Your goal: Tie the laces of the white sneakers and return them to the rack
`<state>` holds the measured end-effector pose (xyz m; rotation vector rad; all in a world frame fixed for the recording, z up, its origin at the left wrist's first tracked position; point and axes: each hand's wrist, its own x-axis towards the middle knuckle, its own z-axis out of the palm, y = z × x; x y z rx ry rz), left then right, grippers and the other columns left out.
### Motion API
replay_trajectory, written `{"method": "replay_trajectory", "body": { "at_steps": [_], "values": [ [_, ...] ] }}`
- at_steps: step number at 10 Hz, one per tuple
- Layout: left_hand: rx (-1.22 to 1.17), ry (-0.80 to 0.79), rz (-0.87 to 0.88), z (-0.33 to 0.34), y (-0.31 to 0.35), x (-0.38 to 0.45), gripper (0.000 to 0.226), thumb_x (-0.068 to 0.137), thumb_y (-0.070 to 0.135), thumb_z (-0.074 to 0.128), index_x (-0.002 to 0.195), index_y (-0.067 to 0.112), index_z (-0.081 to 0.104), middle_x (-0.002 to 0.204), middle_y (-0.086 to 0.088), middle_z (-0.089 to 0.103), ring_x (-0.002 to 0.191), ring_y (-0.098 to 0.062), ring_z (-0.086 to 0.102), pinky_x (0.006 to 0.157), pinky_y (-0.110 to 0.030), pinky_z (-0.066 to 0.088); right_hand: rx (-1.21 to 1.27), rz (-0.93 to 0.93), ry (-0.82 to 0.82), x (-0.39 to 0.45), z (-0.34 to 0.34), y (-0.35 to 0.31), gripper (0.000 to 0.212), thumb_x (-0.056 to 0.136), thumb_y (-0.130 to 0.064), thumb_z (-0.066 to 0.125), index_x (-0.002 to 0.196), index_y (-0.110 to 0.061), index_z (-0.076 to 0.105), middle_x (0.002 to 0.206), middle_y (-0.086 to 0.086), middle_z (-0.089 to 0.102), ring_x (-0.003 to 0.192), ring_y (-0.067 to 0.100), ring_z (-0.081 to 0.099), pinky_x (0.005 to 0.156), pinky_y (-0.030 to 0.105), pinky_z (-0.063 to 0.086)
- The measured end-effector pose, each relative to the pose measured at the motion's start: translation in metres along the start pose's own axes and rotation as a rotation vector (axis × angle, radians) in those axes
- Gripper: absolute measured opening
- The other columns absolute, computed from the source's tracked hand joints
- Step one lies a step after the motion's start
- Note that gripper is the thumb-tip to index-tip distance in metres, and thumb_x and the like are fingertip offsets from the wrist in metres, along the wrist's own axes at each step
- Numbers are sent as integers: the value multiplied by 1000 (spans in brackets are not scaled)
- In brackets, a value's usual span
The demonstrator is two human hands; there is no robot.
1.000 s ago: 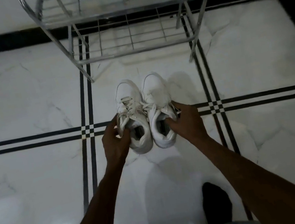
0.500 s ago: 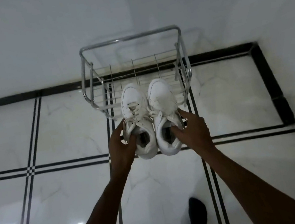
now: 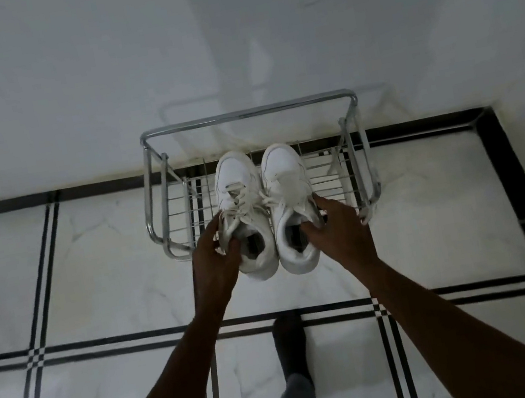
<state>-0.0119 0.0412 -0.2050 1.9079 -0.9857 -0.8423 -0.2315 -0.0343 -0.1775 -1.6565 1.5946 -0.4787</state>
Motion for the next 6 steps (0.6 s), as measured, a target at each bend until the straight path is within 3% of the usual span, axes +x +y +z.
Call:
{"method": "replay_trajectory", "body": {
  "at_steps": [1, 2, 4, 5, 6],
  "values": [
    [16, -25, -32, 10, -12, 39, 55, 89, 10, 67, 142, 20, 56, 132, -3, 67, 114, -20, 66, 90, -27, 56, -18, 49, 5, 33, 18, 1, 56, 78, -33, 68, 132, -18, 60, 112, 5, 73, 101, 21, 69, 83, 37, 58],
    [54, -56, -38, 18, -26, 68, 58, 86, 20, 65, 143, 19, 55, 135, -4, 65, 117, -21, 64, 92, -27, 56, -34, 93, -5, 59, 33, 4, 60, 79, -30, 69, 135, -16, 56, 117, 9, 72, 106, 26, 68, 88, 44, 57],
    [60, -114, -65, 20, -31, 82, 61, 87, 22, 66, 146, 14, 51, 138, -7, 62, 121, -27, 62, 96, -43, 57, -25, 157, -44, 77, 43, 15, 71, 74, -44, 63, 139, -16, 52, 127, 6, 68, 117, 22, 64, 95, 45, 56],
    [176, -154, -67, 14, -19, 79, 62, 89, 28, 70, 146, 17, 49, 140, -8, 57, 127, -27, 56, 107, -50, 49, -84, 174, -118, 74, 34, 3, 69, 82, -38, 70, 142, -14, 47, 130, 11, 65, 119, 27, 62, 97, 44, 53],
    [406, -134, -3, 3, -4, 76, 73, 85, 58, 55, 143, 15, 49, 141, -9, 55, 134, -27, 48, 113, -37, 28, -205, 157, -126, 69, 25, -5, 76, 85, -48, 66, 146, -12, 38, 136, 15, 56, 125, 32, 54, 97, 47, 50]
  ]
}}
